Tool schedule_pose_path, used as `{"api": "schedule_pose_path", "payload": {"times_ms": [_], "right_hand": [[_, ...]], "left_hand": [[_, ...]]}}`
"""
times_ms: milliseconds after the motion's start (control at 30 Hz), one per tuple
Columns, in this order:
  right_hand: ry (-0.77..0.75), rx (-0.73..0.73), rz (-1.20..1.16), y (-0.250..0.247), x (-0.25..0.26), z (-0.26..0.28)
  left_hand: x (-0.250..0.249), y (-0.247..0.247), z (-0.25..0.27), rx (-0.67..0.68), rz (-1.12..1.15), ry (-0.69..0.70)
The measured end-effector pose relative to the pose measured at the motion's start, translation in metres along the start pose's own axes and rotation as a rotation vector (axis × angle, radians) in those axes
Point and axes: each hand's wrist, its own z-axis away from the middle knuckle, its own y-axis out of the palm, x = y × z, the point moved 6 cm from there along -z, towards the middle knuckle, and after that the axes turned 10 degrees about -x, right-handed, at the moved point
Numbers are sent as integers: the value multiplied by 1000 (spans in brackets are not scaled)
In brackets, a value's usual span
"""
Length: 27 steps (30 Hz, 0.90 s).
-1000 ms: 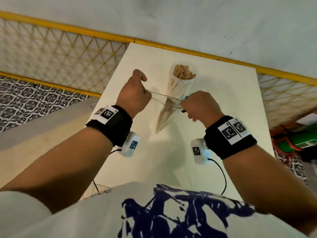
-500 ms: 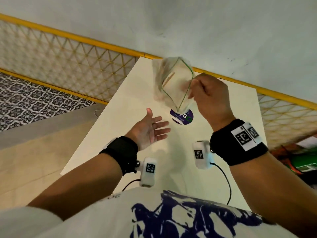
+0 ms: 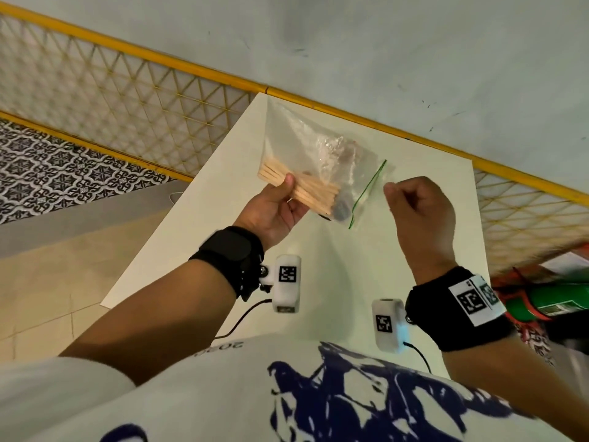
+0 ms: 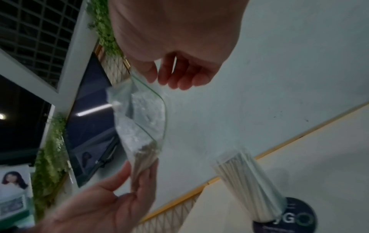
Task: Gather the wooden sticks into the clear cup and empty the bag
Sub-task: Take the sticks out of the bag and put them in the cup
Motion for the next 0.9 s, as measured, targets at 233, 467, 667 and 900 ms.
{"api": "schedule_pose_path", "payload": {"times_ms": [233,467,667,900], "right_hand": [[-1,347,6,55,15,-1],[203,716,380,120,-7,-21],[452,694,189,149,-18,-30],[618,920,-158,183,-12,-8]], "left_hand": [[-2,9,1,13,-110,42],[-17,13,-4,80,-421,71],[-42,-14,-21,-87,-427,94],[-44,-14,-36,-83,-575,19]]}}
